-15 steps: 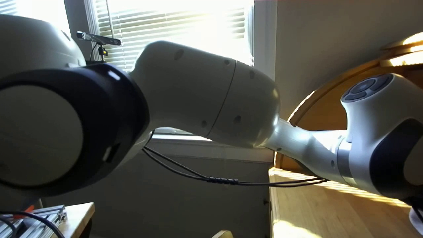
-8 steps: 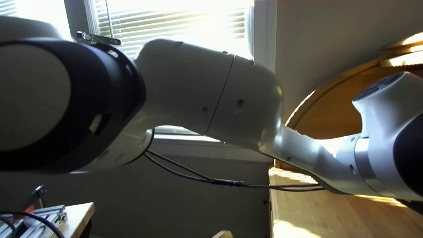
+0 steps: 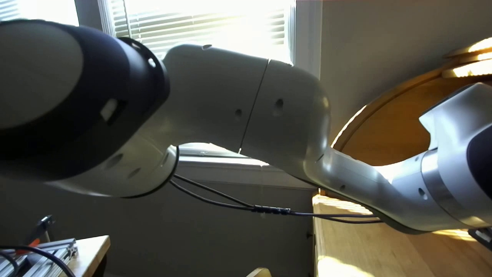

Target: Use the white towel to wipe the desktop.

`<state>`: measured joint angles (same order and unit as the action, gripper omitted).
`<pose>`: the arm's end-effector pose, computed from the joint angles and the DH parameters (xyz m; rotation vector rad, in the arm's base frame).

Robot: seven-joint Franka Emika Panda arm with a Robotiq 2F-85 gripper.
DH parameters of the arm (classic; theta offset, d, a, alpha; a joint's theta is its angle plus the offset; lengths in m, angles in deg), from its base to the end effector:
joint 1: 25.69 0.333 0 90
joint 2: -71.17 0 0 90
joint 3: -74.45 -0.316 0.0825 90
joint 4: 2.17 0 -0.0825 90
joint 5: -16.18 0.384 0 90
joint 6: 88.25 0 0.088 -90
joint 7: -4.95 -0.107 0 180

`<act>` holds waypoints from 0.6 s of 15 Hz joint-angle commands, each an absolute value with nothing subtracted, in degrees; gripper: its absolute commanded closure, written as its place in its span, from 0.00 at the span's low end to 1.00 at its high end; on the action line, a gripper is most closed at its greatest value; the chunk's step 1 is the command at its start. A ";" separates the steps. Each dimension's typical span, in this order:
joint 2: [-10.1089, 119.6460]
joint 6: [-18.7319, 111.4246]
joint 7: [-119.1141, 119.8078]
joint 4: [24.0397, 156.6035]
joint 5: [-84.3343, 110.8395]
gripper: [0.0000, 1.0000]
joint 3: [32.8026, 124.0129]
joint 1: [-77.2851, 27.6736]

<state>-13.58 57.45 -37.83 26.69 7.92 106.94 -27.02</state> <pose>0.8316 -0.1529 0.1958 2.4257 -0.6948 0.9695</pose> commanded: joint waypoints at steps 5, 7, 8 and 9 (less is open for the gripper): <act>-13.84 69.50 -25.26 26.78 10.49 0.98 95.58 -27.54; -13.92 72.21 -18.41 26.97 11.05 0.98 89.06 -27.90; -13.89 73.17 -14.13 27.35 11.47 0.98 84.98 -28.14; -13.86 73.40 -9.89 27.22 11.26 0.98 80.58 -28.72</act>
<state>-13.84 70.61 -21.15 26.82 9.16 90.22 -27.43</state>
